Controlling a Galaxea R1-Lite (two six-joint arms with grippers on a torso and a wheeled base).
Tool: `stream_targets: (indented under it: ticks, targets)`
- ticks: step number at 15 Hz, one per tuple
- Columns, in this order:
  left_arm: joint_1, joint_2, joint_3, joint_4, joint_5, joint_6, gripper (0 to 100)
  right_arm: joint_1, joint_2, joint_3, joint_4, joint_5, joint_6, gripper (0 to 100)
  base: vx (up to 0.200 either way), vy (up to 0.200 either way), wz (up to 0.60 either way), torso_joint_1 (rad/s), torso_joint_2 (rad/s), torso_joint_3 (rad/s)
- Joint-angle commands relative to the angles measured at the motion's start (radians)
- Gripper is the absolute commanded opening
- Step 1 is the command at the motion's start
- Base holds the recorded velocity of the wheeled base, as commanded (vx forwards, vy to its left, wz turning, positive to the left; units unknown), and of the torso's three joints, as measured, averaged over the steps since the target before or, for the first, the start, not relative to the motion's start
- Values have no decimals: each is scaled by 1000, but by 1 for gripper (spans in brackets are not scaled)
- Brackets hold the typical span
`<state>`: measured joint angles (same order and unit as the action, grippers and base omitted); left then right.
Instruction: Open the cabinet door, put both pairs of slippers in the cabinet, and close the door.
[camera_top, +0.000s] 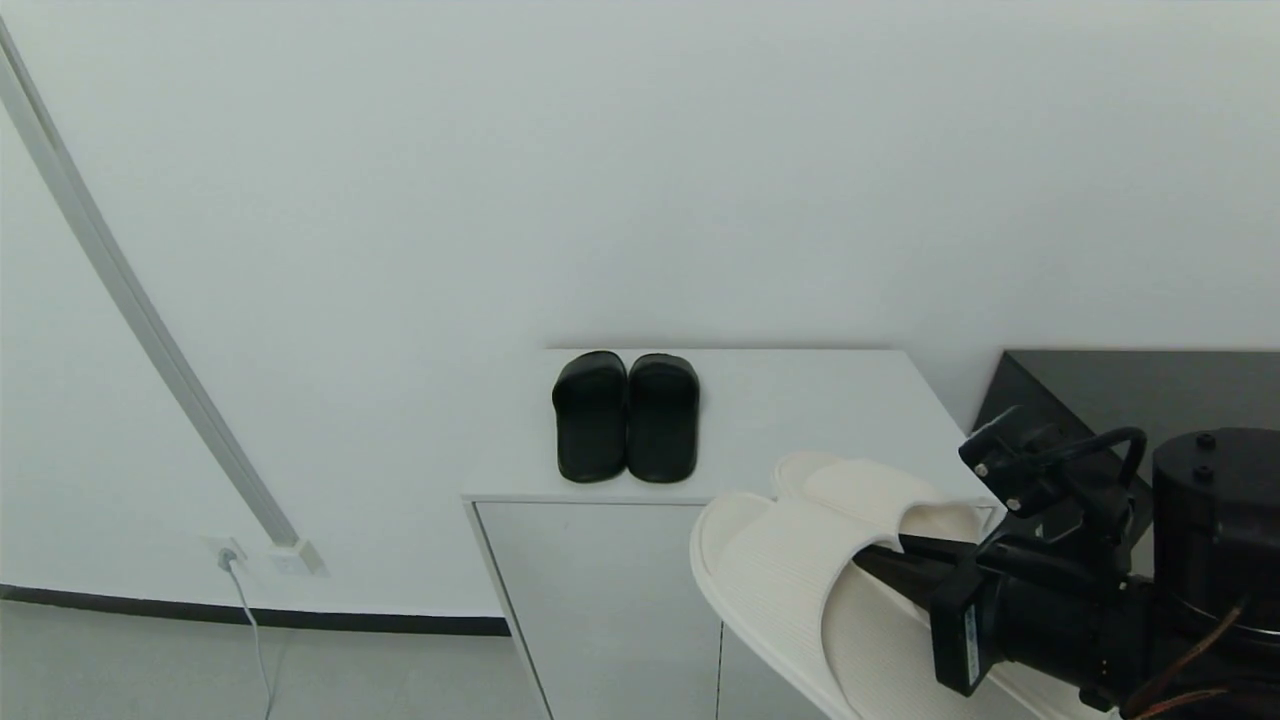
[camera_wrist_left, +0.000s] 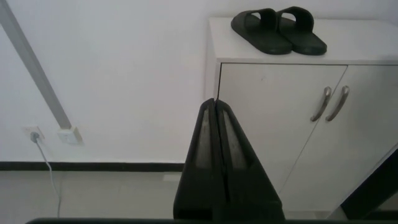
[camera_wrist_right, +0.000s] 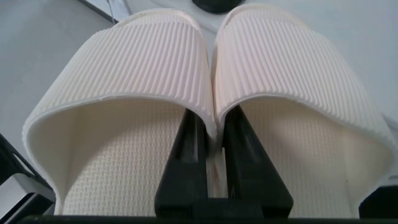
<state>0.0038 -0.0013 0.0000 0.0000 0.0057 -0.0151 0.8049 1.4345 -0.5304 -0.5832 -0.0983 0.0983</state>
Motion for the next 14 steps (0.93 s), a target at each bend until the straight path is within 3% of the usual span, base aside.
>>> stream_targets:
  ticks: [1, 13, 14]
  targets:
    - [-1, 1, 0, 0, 0, 0, 0, 0, 1, 6, -1, 2, 0, 0, 0, 0, 0, 0, 0, 0]
    - [-1, 1, 0, 0, -3, 7, 0, 4, -2, 27, -4, 3, -15, 0, 0, 0, 0, 0, 0, 0]
    - [-1, 1, 0, 0, -3, 9, 100, 4, 0, 29, -4, 3, -15, 0, 0, 0, 0, 0, 0, 0]
